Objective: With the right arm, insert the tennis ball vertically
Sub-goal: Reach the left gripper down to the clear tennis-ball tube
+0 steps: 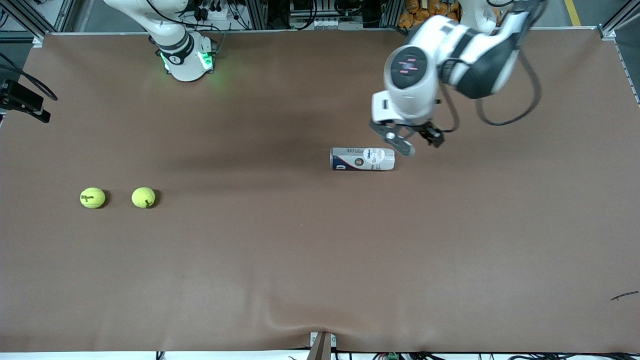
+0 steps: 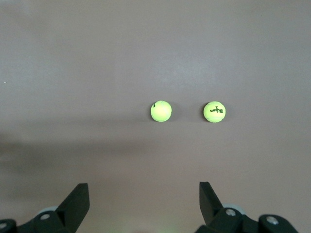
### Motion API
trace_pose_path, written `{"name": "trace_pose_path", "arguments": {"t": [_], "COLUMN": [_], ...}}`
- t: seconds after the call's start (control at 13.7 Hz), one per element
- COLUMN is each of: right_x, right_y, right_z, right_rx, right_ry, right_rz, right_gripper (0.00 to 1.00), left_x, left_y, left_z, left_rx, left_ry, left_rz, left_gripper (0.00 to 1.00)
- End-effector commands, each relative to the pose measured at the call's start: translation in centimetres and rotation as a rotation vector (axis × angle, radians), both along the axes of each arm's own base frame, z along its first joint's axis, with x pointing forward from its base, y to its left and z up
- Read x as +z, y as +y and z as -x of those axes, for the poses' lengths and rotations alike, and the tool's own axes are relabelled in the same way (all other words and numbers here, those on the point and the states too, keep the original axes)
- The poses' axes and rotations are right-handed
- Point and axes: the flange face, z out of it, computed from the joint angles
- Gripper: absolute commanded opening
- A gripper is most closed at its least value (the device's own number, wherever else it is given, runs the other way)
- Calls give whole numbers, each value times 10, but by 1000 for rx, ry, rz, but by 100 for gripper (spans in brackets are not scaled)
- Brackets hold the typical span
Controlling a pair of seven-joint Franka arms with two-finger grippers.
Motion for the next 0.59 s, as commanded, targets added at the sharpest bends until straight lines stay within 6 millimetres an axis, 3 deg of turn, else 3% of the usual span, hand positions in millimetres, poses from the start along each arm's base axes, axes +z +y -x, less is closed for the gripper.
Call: {"name": "trace_pose_path", "arguments": {"t": [0.0, 0.22, 0.51], "right_x": [1, 1, 1], "right_y": [-4, -4, -3], "right_z": [1, 1, 1], "right_rx": [6, 6, 7], "right_ry": [-5, -5, -5], "right_rz": [-18, -16, -16], "right_gripper": [100, 100, 100], "left_x": [-35, -81, -129], "left_y": [-18, -71, -88], "left_z": [6, 41, 50], "left_rx": [-105, -268, -377], "left_ry": [13, 12, 29], "left_rz": [-80, -158, -200], "left_gripper": [100, 100, 100]}}
